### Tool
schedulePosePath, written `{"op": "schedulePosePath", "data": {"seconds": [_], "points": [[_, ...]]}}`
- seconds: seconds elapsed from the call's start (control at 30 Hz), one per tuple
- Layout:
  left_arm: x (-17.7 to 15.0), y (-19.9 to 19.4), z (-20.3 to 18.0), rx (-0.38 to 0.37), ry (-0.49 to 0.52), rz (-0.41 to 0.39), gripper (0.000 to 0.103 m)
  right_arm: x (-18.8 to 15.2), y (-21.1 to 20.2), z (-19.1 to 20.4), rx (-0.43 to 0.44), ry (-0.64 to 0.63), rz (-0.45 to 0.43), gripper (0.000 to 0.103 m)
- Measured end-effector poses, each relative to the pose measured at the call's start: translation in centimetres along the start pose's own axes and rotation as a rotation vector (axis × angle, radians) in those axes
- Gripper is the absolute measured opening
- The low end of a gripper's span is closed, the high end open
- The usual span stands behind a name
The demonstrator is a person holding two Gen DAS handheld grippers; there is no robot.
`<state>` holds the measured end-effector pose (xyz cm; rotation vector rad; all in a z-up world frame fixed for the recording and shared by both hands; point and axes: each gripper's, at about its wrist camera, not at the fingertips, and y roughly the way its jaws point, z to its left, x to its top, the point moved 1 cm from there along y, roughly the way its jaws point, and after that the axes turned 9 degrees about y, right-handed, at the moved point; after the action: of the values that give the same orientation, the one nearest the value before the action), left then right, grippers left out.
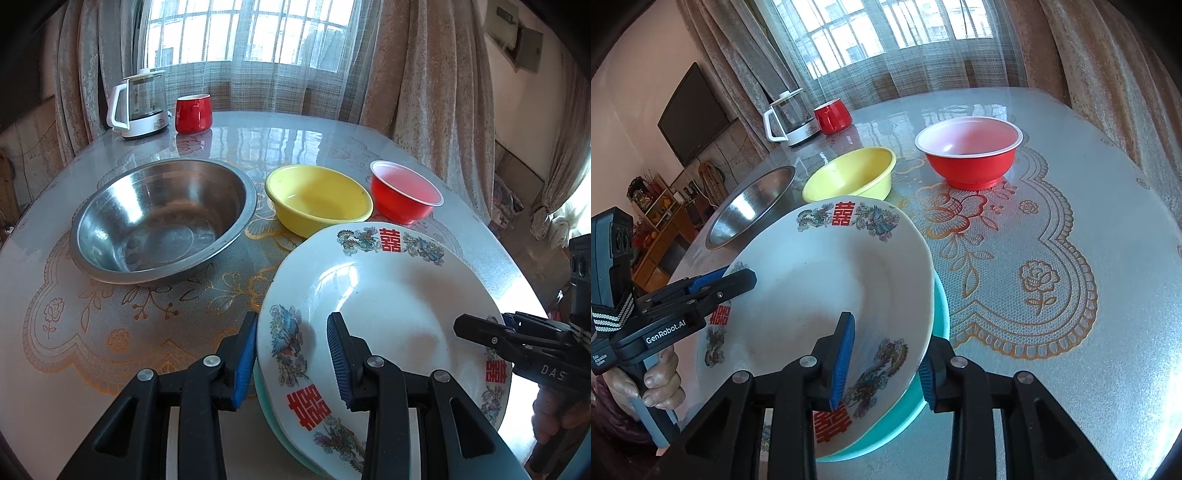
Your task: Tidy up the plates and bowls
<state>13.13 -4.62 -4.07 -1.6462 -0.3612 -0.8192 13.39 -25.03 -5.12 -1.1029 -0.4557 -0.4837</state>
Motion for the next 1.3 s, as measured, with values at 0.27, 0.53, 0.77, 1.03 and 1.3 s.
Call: {"op": "schedulePosePath", "data": {"seconds": [0.27, 0.53, 0.77, 1.03, 1.3], "points": [[-0.3, -0.4, -0.1, 0.005, -0.002, -0.005, 0.039, -0.6, -0.6, 0.2, -0.019, -0.005, -0.031, 0.033], [-0.9, -0.8, -0.1, 0.014, 0.000, -0.003, 0.039, -1.4, -0.7, 0.6, -0.064, -0.040, -0.064, 0.026], [-1.0, -0.9, -0.3, 0.020, 0.005, 0.005, 0.039, -1.5, -0.6, 0.6, -0.072, -0.042, -0.084, 0.026], [-1.4, -1.7, -0.1, 0.051, 0.004, -0.002, 0.043, -1.7, -0.7, 0.8, -0.091, -0.040, -0.098, 0.029], [-1.9, -2.4, 0.5, 0.055, -0.017, -0.003, 0.044, -1.7, -1.9, 0.4, -0.102, 0.010, -0.129, 0.038]]}}
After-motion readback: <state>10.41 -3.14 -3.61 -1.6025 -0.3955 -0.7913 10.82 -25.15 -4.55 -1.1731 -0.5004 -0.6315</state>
